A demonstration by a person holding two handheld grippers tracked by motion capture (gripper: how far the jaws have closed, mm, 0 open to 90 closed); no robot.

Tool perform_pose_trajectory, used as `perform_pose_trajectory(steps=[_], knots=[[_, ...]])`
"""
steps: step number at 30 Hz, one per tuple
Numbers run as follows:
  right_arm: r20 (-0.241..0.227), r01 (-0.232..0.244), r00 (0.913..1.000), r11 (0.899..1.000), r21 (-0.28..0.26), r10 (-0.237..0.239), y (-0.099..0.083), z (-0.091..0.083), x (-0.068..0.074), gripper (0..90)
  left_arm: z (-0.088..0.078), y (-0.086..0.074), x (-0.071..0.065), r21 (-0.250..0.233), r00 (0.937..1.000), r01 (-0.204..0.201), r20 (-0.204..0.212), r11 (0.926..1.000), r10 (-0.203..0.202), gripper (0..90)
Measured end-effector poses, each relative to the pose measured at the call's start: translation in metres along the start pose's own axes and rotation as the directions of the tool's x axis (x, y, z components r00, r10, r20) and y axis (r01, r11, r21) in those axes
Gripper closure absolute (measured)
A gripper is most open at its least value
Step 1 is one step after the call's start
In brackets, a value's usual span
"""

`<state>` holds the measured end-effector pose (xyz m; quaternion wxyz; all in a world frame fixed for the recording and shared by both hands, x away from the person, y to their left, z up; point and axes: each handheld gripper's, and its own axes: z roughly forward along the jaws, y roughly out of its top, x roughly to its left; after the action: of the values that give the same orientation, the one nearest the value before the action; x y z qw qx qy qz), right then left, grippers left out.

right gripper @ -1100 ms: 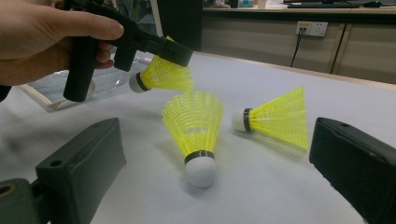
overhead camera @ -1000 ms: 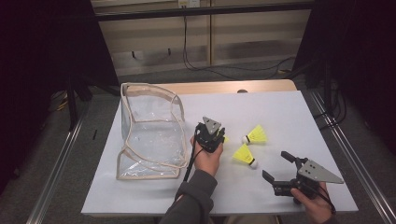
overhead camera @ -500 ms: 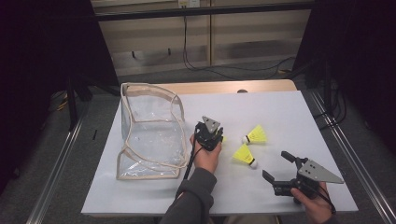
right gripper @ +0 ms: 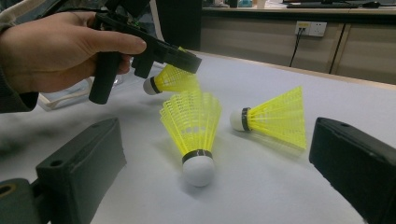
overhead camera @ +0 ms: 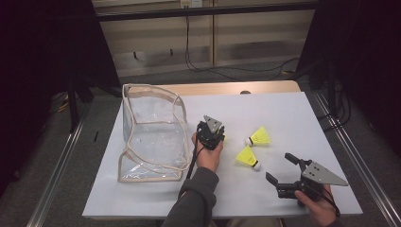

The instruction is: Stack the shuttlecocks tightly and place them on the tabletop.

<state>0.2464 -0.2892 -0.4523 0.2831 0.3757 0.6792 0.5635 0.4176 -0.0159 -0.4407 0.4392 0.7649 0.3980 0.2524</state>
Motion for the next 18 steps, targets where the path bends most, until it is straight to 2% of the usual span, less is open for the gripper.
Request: perform_pose_trajectory(steps=[4,7,10,13,18], knots=[[0.002,0.001,1.0,1.0,-0.001,-0.001,0.0,-0.0002,-0.0002,2.7,0.0027,0.0,0.002,-0.008,1.0,0.002,-0.009,1.0,-0.002,70.3],[0.002,0.002,1.0,1.0,-0.002,-0.002,-0.0002,-0.0003,-0.0007,2.7,0.003,-0.0012,0.0016,0.008,1.0,-0.004,-0.004,1.0,0.005,66.3],[0.002,0.002,1.0,1.0,-0.002,-0.002,-0.0003,-0.0003,-0.0007,2.7,0.0012,-0.0014,-0.0002,0.028,0.9999,-0.003,0.012,0.9996,0.003,61.5],[0.002,0.002,1.0,1.0,-0.001,-0.002,-0.0003,-0.0004,-0.0006,2.7,-0.0017,-0.0002,-0.0022,0.027,0.9998,0.004,0.021,0.9996,-0.005,57.5],[0.002,0.001,1.0,1.0,0.0,-0.001,0.0001,-0.0005,0.0003,2.7,-0.0061,0.0001,-0.0051,0.047,0.9992,0.013,0.038,0.9988,-0.015,55.7]])
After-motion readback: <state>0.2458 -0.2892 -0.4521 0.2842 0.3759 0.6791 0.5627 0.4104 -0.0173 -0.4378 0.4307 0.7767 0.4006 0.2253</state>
